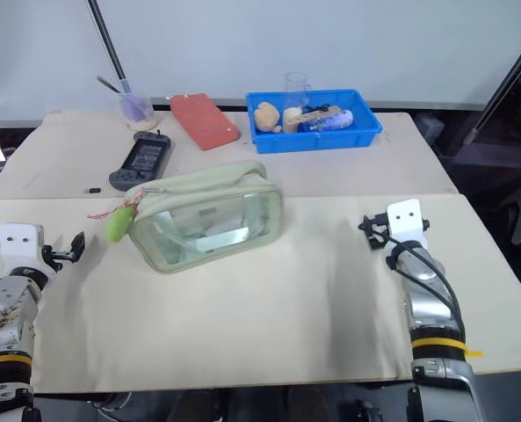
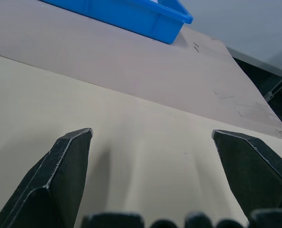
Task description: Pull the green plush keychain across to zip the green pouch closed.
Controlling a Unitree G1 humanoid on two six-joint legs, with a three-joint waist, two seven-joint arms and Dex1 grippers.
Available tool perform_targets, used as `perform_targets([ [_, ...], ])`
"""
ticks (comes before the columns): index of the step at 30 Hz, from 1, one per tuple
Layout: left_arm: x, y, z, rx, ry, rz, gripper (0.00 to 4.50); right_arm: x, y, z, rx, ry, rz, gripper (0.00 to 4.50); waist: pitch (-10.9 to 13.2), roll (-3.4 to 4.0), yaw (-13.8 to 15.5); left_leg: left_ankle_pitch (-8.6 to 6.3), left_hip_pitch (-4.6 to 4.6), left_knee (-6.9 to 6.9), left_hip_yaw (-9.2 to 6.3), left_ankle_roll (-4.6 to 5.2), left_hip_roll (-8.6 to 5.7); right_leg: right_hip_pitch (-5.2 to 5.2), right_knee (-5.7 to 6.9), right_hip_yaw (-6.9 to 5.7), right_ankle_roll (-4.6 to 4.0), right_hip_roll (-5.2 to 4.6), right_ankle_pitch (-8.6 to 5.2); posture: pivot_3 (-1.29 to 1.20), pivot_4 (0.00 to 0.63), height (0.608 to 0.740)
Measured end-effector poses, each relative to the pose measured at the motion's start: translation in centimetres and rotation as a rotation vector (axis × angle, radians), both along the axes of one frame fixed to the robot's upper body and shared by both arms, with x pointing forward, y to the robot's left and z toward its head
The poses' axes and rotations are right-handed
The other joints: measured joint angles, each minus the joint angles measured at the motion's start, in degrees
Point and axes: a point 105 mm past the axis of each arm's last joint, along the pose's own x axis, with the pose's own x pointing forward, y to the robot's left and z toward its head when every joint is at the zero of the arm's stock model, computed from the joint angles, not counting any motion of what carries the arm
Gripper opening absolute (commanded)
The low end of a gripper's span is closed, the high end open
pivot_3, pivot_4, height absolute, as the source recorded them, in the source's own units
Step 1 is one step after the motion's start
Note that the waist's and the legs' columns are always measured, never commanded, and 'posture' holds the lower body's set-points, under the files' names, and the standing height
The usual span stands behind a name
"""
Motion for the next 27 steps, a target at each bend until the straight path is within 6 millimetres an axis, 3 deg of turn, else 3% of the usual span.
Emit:
perform_targets([
  [7,-0.2,0.5,0.4,-0.025,-0.021,0.012,4.5,0.0,-0.5,0.2,-0.005,-0.002,-0.014,4.47,0.0,0.0,-0.1,0.0,0.0,0.0,0.0,0.0,0.0,0.0,0.0,0.0,-0.02,0.0,0.01,0.0,0.15,0.74],
  [9,-0.5,0.5,1.4,-0.051,-0.038,-0.019,4.5,0.2,-0.8,1.0,-0.019,-0.009,-0.001,4.47,0.0,-0.01,-0.2,0.0,-0.05,0.01,0.0,0.0,0.0,-0.04,0.0,0.0,-0.02,0.0,0.01,0.0,0.15,0.74],
  [11,-0.4,0.1,3.6,-0.036,-0.06,-0.086,4.5,0.6,-0.7,3.0,-0.042,-0.031,0.05,4.47,0.0,-0.04,-0.3,0.0,-0.1,0.03,0.0,0.0,0.01,-0.09,0.02,0.0,0.0,0.01,0.0,0.0,0.15,0.74],
  [14,0.1,-1.8,9.6,0.018,-0.116,-0.246,4.5,1.0,0.7,7.7,-0.051,-0.089,0.211,4.47,0.1,-0.08,-0.3,0.0,-0.12,0.03,-0.01,0.0,0.02,-0.09,0.01,-0.01,0.06,0.03,-0.05,0.0,0.15,0.74],
  [17,0.4,-5.5,16.8,0.088,-0.2,-0.439,4.5,0.0,4.0,11.9,-0.075,-0.1,0.469,4.47,0.1,-0.09,-0.2,0.0,-0.12,0.02,-0.01,0.0,0.01,-0.05,-0.06,-0.01,0.12,0.02,-0.06,0.0,0.15,0.74],
  [20,-0.1,-11.6,22.2,0.182,-0.219,-0.703,4.5,-2.5,8.4,14.3,-0.101,-0.031,0.776,4.47,0.1,-0.09,-0.2,-0.05,-0.15,0.02,-0.03,-0.03,-0.04,0.0,-0.14,0.01,0.19,0.02,-0.1,0.0,0.15,0.74],
  [22,-0.7,-15.5,23.2,0.24,-0.172,-0.863,4.5,-3.8,10.4,15.4,-0.076,-0.001,0.9,4.47,0.1,-0.08,-0.3,-0.08,-0.15,0.03,-0.02,-0.08,-0.06,0.0,-0.13,0.04,0.23,0.02,-0.12,0.0,0.15,0.74],
  [27,-2.5,-23.4,20.5,0.389,0.054,-1.195,4.5,-6.1,13.4,17.6,-0.06,0.027,1.035,4.47,0.1,-0.09,-0.4,-0.09,-0.24,0.02,-0.03,-0.06,-0.03,-0.17,-0.05,0.07,0.22,0.09,-0.15,0.0,0.15,0.74],
])
